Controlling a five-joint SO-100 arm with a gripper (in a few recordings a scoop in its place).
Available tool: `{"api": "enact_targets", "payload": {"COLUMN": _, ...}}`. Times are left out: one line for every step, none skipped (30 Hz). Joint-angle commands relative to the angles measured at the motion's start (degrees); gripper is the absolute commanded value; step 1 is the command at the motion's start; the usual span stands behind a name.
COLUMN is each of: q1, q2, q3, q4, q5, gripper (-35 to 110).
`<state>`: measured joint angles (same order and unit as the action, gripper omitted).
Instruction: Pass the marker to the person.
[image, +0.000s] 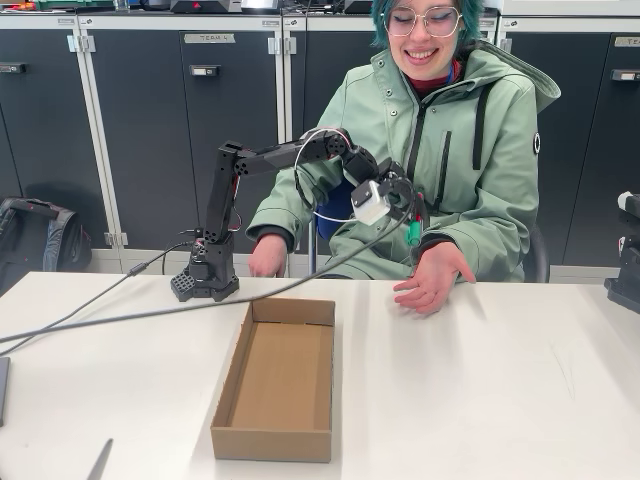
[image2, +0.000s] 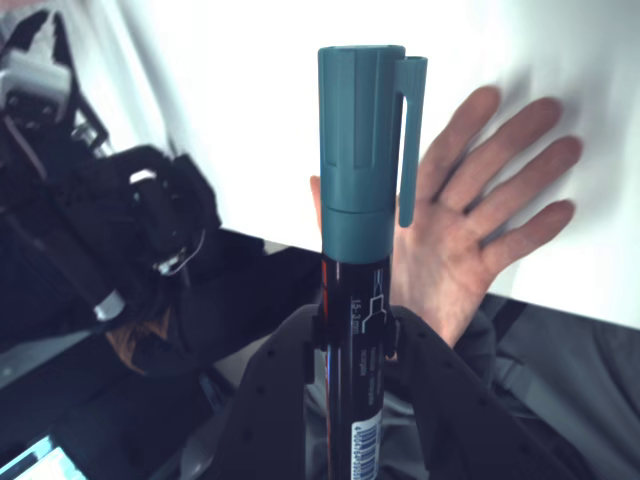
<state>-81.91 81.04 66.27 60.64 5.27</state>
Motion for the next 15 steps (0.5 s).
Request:
{"api": "enact_targets", "payload": {"q1": 2.37, "q2": 2.02, "q3": 2.99, "q4": -3.52, "q5": 0.35, "gripper": -5}}
{"api": "enact_targets", "payload": {"q1": 2.90, "q2": 1.85, "q3": 3.78, "q4": -4.92, "q5": 0.09, "gripper": -5}}
{"api": "enact_targets", "payload": {"q1": 3.34, "q2": 1.41, "q3": 4.22, "q4": -6.42, "q5": -0.18, "gripper": -5}}
{"api": "enact_targets", "payload": {"q1": 3.69, "q2": 0.88, "q3": 4.39, "q4": -7.91, "q5": -0.62, "gripper": -5}}
{"api": "enact_targets", "payload": {"q1": 3.96, "q2": 0.18, "q3": 4.48, "q4": -9.58, "q5": -1.05, "gripper": -5}}
{"api": "enact_targets", "payload": {"q1": 4.13, "q2": -0.44, "q3": 4.48, "q4": -11.34, "q5": -1.49, "gripper": -5}}
{"api": "enact_targets", "payload": {"q1": 4.22, "q2": -1.14, "q3": 4.48, "q4": -13.01, "q5": -1.85, "gripper": -5}}
{"api": "enact_targets", "payload": {"q1": 4.22, "q2": -2.02, "q3": 4.48, "q4": -14.41, "q5": -2.29, "gripper": -5}}
{"api": "enact_targets", "payload": {"q1": 4.22, "q2": -2.81, "q3": 4.48, "q4": -15.56, "q5": -2.37, "gripper": -5}}
{"api": "enact_targets", "payload": {"q1": 4.13, "q2": -3.60, "q3": 4.48, "q4": -16.61, "q5": -2.37, "gripper": -5}}
{"api": "enact_targets", "payload": {"q1": 4.04, "q2": -4.48, "q3": 4.48, "q4": -17.58, "q5": -2.37, "gripper": -5}}
{"api": "enact_targets", "payload": {"q1": 3.96, "q2": -5.27, "q3": 4.48, "q4": -18.63, "q5": -2.20, "gripper": -5}}
{"api": "enact_targets", "payload": {"q1": 3.87, "q2": -6.06, "q3": 4.48, "q4": -19.69, "q5": -2.11, "gripper": -5}}
{"api": "enact_targets", "payload": {"q1": 3.87, "q2": -6.77, "q3": 4.48, "q4": -20.83, "q5": -2.02, "gripper": -5}}
{"api": "enact_targets", "payload": {"q1": 3.78, "q2": -7.56, "q3": 4.22, "q4": -21.53, "q5": -1.93, "gripper": -5}}
